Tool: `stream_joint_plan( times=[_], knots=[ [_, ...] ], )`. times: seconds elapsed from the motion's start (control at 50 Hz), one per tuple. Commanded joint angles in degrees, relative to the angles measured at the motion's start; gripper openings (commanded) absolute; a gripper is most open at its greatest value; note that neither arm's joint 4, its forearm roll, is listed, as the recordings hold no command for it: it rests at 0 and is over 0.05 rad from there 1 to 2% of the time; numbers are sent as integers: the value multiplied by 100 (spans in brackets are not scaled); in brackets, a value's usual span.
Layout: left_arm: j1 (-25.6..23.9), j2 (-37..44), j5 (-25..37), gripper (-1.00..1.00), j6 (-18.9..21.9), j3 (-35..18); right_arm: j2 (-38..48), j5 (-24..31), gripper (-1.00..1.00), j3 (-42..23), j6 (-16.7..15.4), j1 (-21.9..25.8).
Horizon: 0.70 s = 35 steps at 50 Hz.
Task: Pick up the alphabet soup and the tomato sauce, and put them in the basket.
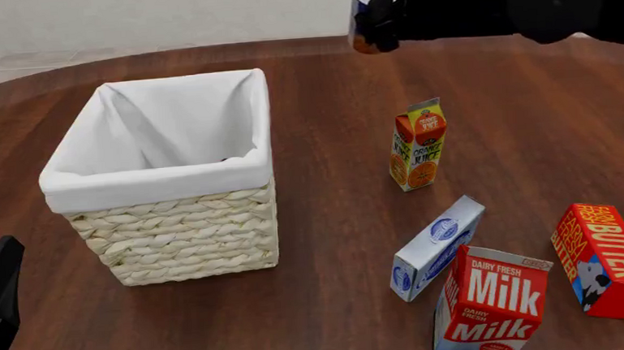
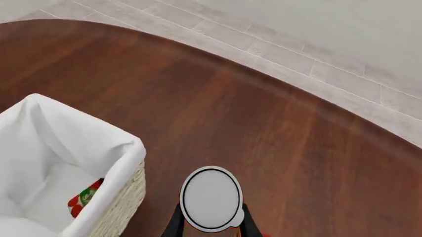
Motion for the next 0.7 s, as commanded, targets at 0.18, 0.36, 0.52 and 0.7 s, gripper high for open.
stream_joint_plan(
  times=[0.18,0.36,0.52,0.7],
  knots=[
    [0,0,0,100,0,0,-115,163,-100,-190,43,492],
    [0,0,0,100,0,0,-41,191,-100,-257,33,684],
    [0,0,0,100,0,0,-9,217,-100,-226,47,895],
    [0,0,0,100,0,0,26,221,-100,-208,37,1094]
  ],
)
